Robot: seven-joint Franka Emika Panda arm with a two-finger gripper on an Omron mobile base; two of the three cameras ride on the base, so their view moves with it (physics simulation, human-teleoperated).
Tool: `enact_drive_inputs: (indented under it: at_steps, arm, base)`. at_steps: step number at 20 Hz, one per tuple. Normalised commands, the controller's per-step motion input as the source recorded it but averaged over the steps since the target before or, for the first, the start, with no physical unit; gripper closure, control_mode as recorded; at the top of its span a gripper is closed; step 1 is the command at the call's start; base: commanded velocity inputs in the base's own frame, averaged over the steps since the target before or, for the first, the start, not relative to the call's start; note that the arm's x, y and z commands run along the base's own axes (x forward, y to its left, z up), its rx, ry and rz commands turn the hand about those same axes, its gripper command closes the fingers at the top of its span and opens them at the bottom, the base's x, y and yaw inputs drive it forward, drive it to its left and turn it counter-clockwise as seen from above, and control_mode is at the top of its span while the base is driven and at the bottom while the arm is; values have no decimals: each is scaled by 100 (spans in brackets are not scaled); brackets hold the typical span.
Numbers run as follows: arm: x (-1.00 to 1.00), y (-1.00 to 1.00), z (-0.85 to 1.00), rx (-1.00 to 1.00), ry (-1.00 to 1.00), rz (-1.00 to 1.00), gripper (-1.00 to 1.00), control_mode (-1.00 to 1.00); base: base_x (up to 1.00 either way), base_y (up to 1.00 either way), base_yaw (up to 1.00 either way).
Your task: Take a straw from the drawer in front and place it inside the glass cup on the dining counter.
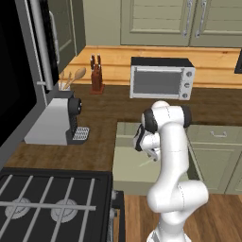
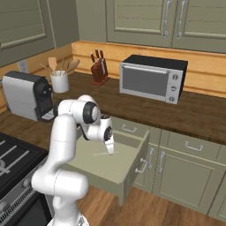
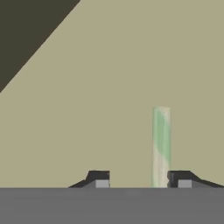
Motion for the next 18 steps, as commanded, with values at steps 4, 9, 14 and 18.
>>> enact_drive_inputs:
  at_steps: [4, 9, 14, 18]
  arm:
    - [-49, -41, -60, 2, -2, -2, -100, -100]
    - [-48, -33, -71, 1, -3, -4, -100, -100]
    - [-44, -29, -74, 1, -4, -4, -100, -100]
    - [-42, -23, -71, 0, -3, -5, -100, -100]
  base:
    - [0, 0, 0]
    - [0, 0, 0]
    - [0, 0, 0]
    - [0, 0, 0]
